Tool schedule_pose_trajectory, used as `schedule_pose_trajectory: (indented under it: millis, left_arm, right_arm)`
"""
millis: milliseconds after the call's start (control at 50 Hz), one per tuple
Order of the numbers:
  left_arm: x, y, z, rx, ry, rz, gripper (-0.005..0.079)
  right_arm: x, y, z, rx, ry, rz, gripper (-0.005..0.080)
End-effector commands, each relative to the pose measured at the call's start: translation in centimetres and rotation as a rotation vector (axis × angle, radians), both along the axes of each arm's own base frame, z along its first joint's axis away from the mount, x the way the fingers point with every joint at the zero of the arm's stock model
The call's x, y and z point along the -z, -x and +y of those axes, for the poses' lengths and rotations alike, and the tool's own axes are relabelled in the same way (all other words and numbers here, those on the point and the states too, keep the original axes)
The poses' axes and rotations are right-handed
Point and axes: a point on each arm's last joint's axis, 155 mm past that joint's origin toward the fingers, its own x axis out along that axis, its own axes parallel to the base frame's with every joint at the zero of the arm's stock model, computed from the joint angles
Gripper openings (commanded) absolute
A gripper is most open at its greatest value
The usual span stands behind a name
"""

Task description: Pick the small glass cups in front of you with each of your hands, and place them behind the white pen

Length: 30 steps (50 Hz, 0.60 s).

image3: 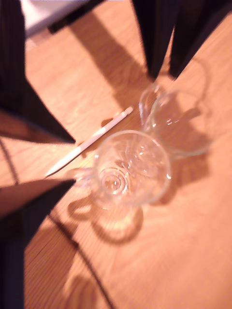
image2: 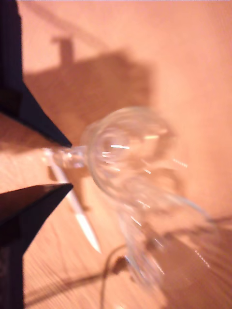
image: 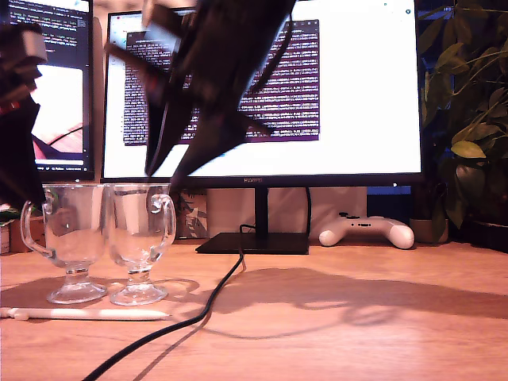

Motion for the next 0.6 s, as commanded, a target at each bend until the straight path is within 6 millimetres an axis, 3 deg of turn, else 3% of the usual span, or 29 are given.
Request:
schedule_pose_trajectory:
  millis: [0,40,100,260,360,580]
  left_arm:
    - [-0.4,0.4,0.1,-0.004,0.005,-0.012,0.0154]
    - [-0.7,0.7,0.4,-0.010,0.005,-0.017,0.0071]
    - [-1.1,1.0,0.9,-0.026,0.001,-0.027,-0.0026]
    - [-2.3,1.3,2.0,-0.058,0.006,-0.066,-0.0019]
    - [-2.5,1.3,2.8,-0.064,-0.009,-0.081,-0.0019]
    - [-0.5,0.9,4.1,-0.100,0.043,-0.088,-0.0019]
  right_arm:
    - [0.1,-0.3,-0.5,0.009,0.007,0.007,0.0040]
    - [0.1,-0.4,-0.8,0.015,0.012,0.008,-0.0017]
    - [0.0,-0.8,-1.2,0.029,0.019,0.003,-0.0010]
    - [0.5,-1.2,-2.5,0.011,0.068,-0.012,-0.0010]
    - [1.0,-2.5,-4.4,0.074,0.131,-0.040,-0.0010]
    - [1.9,-5.1,-7.8,0.142,0.174,-0.071,-0.0010]
